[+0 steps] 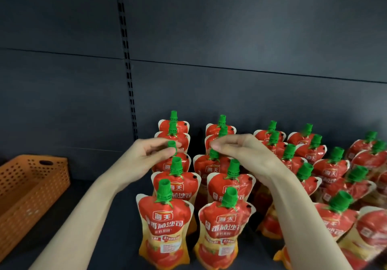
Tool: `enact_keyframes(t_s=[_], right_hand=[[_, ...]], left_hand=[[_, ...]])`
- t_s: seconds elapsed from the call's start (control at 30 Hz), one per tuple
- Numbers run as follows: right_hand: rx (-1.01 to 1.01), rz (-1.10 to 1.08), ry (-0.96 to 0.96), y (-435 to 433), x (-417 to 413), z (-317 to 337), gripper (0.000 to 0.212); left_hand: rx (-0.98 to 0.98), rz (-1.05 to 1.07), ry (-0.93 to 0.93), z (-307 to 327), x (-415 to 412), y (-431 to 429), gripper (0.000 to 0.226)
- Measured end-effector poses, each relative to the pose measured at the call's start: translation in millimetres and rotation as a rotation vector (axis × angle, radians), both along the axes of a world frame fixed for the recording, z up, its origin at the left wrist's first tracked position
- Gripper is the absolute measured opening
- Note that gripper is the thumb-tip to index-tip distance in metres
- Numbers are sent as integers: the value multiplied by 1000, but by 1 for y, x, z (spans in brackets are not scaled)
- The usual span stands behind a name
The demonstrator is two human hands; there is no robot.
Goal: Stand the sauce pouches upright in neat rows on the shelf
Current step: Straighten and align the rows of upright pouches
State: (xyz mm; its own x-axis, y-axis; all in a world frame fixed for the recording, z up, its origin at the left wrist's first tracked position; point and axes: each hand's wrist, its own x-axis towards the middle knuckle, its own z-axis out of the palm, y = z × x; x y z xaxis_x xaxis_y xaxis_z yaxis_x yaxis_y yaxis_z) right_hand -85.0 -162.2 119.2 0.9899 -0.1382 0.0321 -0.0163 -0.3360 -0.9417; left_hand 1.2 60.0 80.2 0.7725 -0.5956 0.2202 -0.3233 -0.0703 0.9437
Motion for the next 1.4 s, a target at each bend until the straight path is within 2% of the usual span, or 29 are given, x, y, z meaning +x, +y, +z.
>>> enact_keyframes(t_s=[0.17,0.33,0.57,1.17,1.4], right_hand=[[-9,28,46,0,1,4,16],[-67,-64,-40,-3,3,4,16],[-84,-128,-54,-8,4,-2,17],[-107,-131,-70,-3,6,-6,14],[-170,-138,-74,-7,6,-7,20]], left_hand=[[-46,28,-5,0,0,-3,30],[-91,33,6,-1,5,-6,22],[-65,5,-35,-3,18,-5,24],[-98,-16,-71,-8,24,-2,23],[-89,-28,-69,-9,27,-2,24]])
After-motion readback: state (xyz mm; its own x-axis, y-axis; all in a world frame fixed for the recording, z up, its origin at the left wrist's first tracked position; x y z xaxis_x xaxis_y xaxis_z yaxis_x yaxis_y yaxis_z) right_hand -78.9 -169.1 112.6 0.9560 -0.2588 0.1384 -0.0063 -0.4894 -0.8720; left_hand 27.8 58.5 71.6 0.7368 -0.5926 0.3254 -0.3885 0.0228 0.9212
